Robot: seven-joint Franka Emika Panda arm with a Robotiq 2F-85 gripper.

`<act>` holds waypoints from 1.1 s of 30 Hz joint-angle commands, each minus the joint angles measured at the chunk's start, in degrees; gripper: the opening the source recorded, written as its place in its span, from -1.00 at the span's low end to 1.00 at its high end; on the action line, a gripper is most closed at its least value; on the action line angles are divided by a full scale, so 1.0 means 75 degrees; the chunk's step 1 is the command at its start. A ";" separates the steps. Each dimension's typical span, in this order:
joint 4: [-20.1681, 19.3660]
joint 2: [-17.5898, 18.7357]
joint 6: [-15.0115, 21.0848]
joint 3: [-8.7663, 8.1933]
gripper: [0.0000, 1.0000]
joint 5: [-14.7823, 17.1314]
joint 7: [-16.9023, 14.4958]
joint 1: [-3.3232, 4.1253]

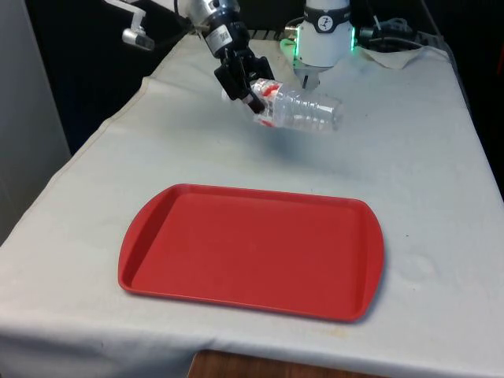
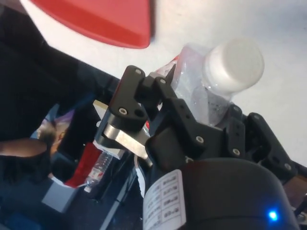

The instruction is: Place the bottle upright on the tray.

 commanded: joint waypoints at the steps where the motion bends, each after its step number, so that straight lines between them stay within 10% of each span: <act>1: 0.0031 -0.0084 0.0031 0.0000 -0.99 -0.0168 0.0214 0.0038; 33: 0.1322 0.0031 0.0138 0.0191 -0.99 -0.1383 0.1490 0.0076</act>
